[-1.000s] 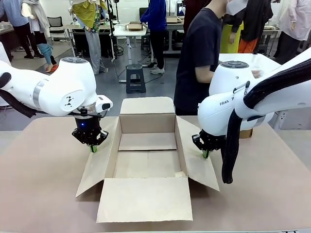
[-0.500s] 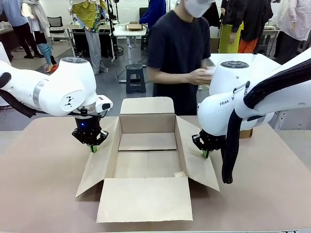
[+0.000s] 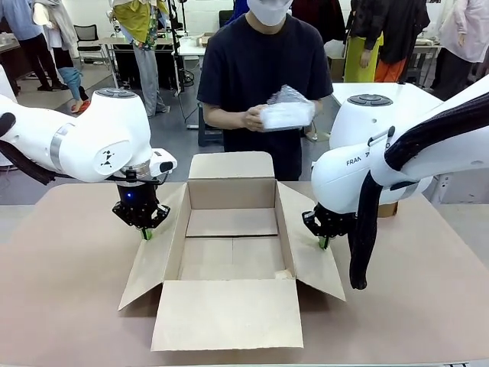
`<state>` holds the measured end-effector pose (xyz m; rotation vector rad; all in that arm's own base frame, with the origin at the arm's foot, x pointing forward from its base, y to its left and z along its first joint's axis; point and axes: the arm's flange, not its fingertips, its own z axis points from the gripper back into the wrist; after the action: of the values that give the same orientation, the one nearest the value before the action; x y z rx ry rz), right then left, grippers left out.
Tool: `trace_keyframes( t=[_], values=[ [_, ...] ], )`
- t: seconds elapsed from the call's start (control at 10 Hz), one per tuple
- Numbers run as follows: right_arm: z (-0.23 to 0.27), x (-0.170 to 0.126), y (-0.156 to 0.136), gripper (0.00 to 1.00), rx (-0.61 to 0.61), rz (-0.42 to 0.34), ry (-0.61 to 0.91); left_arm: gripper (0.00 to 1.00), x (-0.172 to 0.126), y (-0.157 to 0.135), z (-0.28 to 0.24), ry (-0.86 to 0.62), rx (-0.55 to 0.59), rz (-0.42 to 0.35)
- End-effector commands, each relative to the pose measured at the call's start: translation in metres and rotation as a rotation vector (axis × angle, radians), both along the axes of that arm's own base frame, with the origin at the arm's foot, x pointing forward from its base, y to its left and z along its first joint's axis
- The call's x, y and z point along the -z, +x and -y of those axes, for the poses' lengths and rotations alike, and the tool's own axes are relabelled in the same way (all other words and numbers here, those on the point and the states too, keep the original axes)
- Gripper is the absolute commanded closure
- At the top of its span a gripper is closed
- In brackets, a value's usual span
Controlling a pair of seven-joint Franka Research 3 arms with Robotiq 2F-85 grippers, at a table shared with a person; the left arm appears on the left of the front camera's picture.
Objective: Wrap the clocks to prevent damage.
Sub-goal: Once the human has placed the objects inside and stepped back, release both hands from the side flaps of the Package Box.
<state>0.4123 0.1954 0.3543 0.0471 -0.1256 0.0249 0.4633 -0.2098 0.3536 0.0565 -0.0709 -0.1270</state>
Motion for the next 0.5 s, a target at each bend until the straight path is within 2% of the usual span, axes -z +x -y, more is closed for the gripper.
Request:
trace_keyframes(
  t=[0.0,0.4],
  values=[
    [-0.0005,0.0007,-0.0004,0.99,0.001,0.0,-0.002,1.0,0.0012,-0.0007,0.0003,0.004,0.009,-0.007],
    [-0.0005,0.0007,-0.0004,0.99,0.001,0.0,-0.002,1.0,0.0012,-0.0007,0.0003,0.004,0.009,-0.007]
  ],
)
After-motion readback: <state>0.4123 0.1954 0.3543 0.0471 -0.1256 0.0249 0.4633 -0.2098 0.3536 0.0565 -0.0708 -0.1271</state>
